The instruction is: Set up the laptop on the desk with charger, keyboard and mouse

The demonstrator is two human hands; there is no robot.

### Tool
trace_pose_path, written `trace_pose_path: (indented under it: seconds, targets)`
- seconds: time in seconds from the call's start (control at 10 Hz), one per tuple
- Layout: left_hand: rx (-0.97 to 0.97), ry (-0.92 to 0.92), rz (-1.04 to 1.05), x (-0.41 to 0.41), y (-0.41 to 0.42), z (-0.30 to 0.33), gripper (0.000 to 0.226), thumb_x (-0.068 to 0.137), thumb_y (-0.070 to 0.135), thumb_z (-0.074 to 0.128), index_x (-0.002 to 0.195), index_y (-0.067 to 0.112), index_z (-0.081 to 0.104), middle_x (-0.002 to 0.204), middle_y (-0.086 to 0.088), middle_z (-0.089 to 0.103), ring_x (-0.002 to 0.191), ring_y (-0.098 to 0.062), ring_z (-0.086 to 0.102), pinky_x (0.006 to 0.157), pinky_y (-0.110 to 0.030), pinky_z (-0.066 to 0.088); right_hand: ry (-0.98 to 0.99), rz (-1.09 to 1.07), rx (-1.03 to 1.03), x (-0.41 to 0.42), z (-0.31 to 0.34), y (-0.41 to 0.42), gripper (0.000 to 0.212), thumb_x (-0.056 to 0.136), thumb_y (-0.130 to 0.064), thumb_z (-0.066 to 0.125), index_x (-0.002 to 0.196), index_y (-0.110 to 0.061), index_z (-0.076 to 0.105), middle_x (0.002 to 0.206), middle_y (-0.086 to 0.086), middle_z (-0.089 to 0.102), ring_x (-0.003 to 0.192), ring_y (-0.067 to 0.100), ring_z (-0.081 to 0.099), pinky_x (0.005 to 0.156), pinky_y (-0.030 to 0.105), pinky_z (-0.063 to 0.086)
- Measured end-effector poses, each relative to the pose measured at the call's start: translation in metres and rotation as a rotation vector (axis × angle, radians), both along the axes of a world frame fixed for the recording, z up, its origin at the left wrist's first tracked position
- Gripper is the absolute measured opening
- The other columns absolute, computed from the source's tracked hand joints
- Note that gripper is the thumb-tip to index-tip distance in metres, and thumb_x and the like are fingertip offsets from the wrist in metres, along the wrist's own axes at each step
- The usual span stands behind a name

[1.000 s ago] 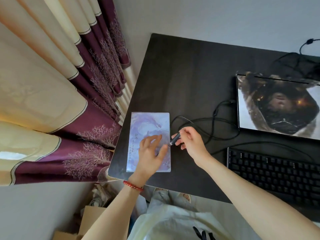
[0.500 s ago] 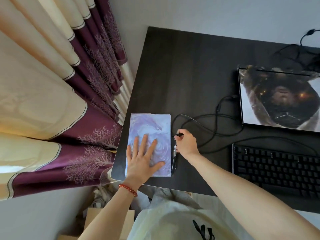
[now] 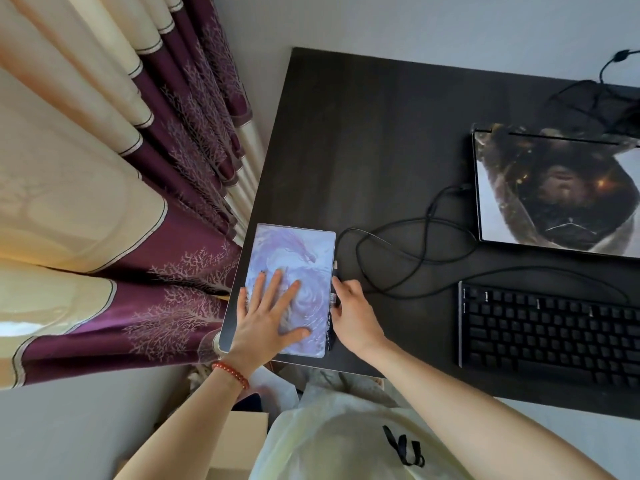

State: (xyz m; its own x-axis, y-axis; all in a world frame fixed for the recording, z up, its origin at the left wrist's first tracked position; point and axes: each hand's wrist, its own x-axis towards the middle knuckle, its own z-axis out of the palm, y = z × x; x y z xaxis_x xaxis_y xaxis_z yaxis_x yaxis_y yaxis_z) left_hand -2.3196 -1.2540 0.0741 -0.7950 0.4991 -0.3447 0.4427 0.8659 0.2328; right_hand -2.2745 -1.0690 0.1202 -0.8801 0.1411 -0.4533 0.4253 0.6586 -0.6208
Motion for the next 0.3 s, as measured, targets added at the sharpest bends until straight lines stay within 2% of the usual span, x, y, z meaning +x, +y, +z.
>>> trace_pose_path:
  seconds: [0.1,0.2,0.3]
  targets:
    - [-0.010,-0.038,0.005,0.000,0.003,0.003,0.087,0.067,0.084,0.024,0.134,0.052,-0.021,0.146,0.014,-0.034,0.135,-0.018,-0.035,0.108,-0.049,-0.019,-0.011,0.023,-0.033,0.005,0.004,0.000,0.047,0.092,-0.010,0.042,0.138,-0.017,0.034,0.126,0.007,0.039,0.097,0.033,0.057,0.088,0.044,0.046]
    - [-0.022,-0.048,0.013,-0.002,0.006,0.004,0.089,0.071,0.078,0.037,0.136,0.049,-0.017,0.144,0.013,-0.034,0.135,-0.020,-0.034,0.108,-0.050,-0.018,-0.033,0.070,0.037,0.003,0.011,0.005,0.047,0.094,-0.014,0.043,0.140,-0.015,0.032,0.134,0.007,0.037,0.106,0.029,0.056,0.089,0.042,0.046]
    - [-0.042,-0.052,0.023,-0.002,0.010,0.006,0.091,0.074,0.072,0.045,0.140,0.046,-0.013,0.144,0.012,-0.034,0.135,-0.021,-0.034,0.108,-0.051,-0.017,0.128,-0.159,-0.056,-0.016,0.037,0.018,0.042,0.092,-0.019,0.048,0.134,-0.016,0.043,0.132,0.005,0.046,0.097,0.017,0.059,0.086,0.030,0.047]
